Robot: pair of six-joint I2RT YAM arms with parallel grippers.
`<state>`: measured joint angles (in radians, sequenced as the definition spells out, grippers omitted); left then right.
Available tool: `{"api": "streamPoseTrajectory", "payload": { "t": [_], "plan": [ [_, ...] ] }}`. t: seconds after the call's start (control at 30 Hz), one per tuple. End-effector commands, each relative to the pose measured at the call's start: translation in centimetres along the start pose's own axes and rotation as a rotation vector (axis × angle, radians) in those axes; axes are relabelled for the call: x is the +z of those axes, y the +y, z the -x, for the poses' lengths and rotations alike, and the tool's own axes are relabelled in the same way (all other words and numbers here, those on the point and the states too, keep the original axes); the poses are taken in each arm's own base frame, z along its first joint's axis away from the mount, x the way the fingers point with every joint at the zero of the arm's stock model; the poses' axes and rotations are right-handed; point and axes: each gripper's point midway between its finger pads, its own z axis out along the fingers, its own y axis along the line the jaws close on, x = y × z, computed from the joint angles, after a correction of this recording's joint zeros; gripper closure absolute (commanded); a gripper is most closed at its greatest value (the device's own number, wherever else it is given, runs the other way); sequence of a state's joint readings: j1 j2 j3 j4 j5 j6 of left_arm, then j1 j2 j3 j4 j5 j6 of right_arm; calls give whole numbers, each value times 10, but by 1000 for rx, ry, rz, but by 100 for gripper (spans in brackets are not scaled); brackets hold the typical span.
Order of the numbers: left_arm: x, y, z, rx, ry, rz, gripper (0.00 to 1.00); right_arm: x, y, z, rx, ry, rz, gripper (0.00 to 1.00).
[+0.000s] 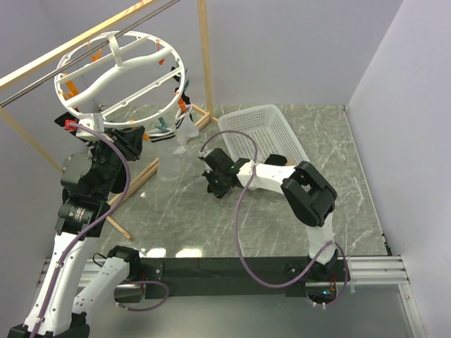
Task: Clip the socks to the hanger
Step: Pick up the sock at the center of the board.
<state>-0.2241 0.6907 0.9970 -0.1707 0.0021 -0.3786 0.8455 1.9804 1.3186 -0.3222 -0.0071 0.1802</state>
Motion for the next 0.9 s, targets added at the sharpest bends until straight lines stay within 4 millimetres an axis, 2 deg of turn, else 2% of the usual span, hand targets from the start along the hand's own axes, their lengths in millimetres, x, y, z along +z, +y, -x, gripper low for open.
{"api": "streamPoseTrajectory", "payload": {
  "t": [0.0,0.13,0.3,0.4,0.57,0.73,0.8,0.87],
  "plan": [
    [-5,-9,21,14,-52,-25,87,-28,19,16,98,-41,140,100],
    [-5,-9,21,7,-52,-25,87,-71,29,42,152,-103,244,100],
    [-2,-11,22,-22,-51,-28,87,-116,45,60,179,-155,377,100],
    [3,-16,23,-63,-48,-43,87,-136,58,63,199,-153,449,100],
    [16,-19,22,-153,-26,-37,89,-157,75,69,299,-150,526,100],
    [31,-17,17,-232,12,26,89,-191,85,90,383,-220,563,100],
    [34,-22,16,-256,17,26,89,-212,94,103,408,-261,594,100],
    [36,-26,17,-269,18,25,89,-224,97,114,443,-292,585,100]
  ]
}}
